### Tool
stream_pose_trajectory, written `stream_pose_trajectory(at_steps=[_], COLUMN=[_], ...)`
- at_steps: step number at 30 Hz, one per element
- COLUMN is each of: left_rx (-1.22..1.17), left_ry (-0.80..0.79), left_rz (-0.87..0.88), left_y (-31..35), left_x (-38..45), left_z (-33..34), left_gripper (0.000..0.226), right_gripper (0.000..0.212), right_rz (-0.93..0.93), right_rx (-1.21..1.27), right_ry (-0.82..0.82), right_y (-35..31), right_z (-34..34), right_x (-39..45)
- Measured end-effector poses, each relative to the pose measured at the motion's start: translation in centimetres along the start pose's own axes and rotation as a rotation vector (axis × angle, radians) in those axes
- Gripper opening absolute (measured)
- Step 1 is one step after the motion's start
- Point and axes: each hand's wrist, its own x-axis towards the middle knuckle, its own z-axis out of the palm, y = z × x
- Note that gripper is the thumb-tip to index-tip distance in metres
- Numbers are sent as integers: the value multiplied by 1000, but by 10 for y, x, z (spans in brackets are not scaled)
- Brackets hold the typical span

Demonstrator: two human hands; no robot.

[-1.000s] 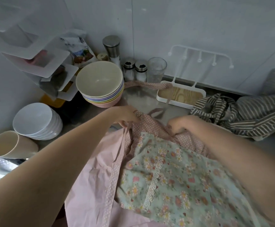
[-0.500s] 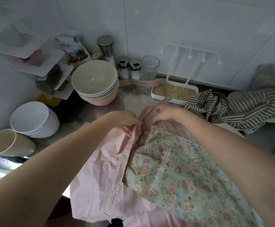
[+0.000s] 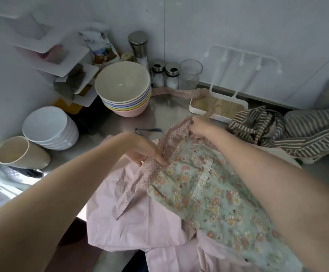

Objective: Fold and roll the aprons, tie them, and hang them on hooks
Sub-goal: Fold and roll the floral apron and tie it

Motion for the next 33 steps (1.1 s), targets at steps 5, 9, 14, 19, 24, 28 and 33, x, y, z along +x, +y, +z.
stream_pose_trajectory(at_steps=[5,9,14,19,24,28,33], left_rx=[23,-47,311,567,425,568,1016], left_ry=[1,-5,272,396,658,960,994], left_rz=[-63,-22,-186,-221,-95,6,364], left_y=[-25,-33,-45,-36,-17,12,46], left_x=[1,-2,8,12,6,16,32], left_z=[10,19,40,54,32,30,44], left_gripper=[79,76,62,52,50,46,46], right_gripper=[18,46,39,37,50,48,24], right_rz=[-56,-84,-97,-102,-160,-138,-100], right_rx=[-274,-362,-437,-405,-327,-337,-303], right_ry=[-31,-136,-145,31,123,167,183], right_y=[-1,-7,-13,-5,17,44,83], right_z=[11,12,20,24,5,-16,-33], right_x=[-11,-21,-19,-11,-7,-10,-23])
